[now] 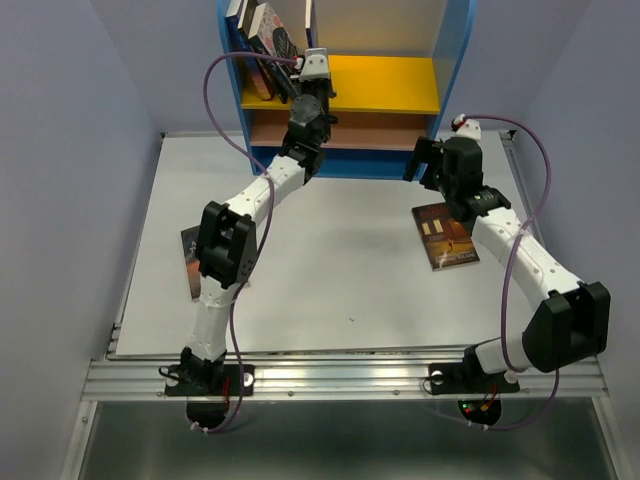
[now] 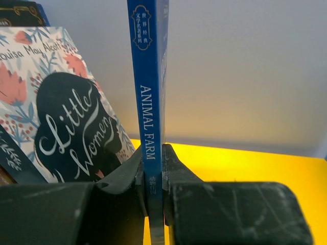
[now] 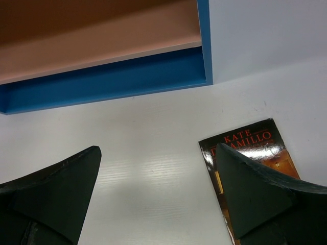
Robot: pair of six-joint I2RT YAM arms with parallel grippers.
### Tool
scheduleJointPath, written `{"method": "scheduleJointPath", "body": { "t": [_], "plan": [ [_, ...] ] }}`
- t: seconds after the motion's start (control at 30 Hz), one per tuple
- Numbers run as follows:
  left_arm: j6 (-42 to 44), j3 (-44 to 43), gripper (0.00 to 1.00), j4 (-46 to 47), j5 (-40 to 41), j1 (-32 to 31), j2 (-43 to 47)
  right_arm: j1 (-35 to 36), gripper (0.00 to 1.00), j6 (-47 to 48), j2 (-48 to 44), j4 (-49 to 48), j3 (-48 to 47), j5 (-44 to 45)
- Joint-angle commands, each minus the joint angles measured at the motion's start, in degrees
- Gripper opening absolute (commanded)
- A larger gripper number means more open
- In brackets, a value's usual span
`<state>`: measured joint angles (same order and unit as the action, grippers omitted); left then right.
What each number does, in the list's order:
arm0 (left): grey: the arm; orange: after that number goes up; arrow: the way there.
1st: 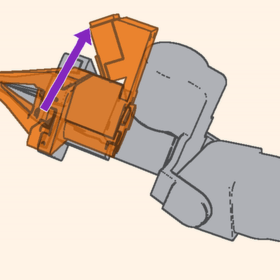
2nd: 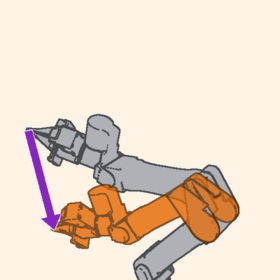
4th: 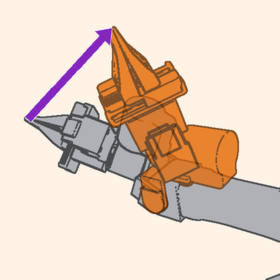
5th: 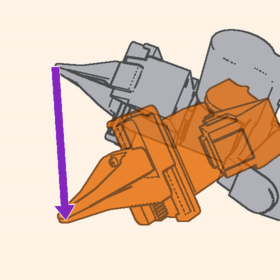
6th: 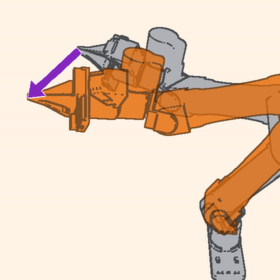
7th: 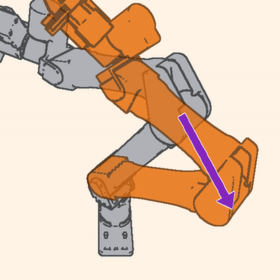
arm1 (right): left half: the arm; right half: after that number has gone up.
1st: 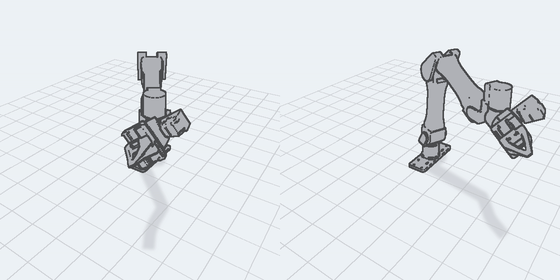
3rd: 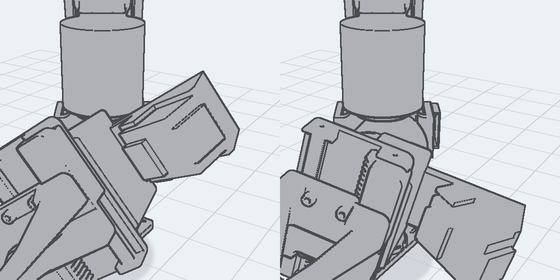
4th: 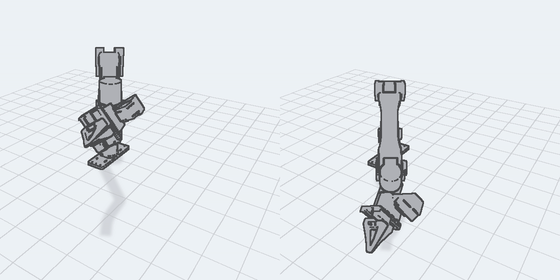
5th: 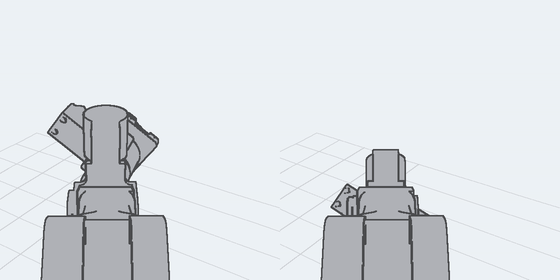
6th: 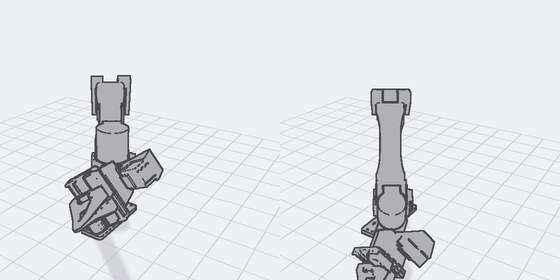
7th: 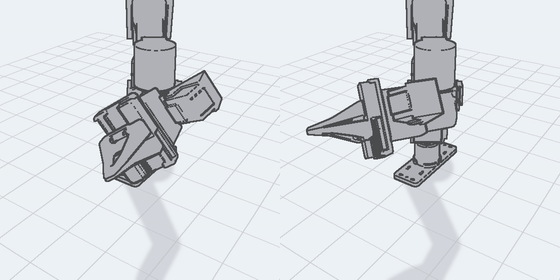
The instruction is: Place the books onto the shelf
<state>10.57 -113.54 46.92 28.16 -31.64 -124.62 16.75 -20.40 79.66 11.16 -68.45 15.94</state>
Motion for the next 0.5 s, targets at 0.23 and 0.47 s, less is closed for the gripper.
{"method": "scheduleJointPath", "body": {
  "t": [0.23, 0.47],
  "plan": [
    [-0.8, -8.2, 0.07, 6.7, 2.4, 3.7, -0.8, -0.5, 1.0, 1.7, 0.6, -1.3, -1.0, 0.1],
    [-2.6, -9.1, 0.1, 4.3, 1.5, 4.9, -1.4, -1.0, 1.0, 1.7, 0.9, -1.3, -1.0, -0.2]
  ]
}}
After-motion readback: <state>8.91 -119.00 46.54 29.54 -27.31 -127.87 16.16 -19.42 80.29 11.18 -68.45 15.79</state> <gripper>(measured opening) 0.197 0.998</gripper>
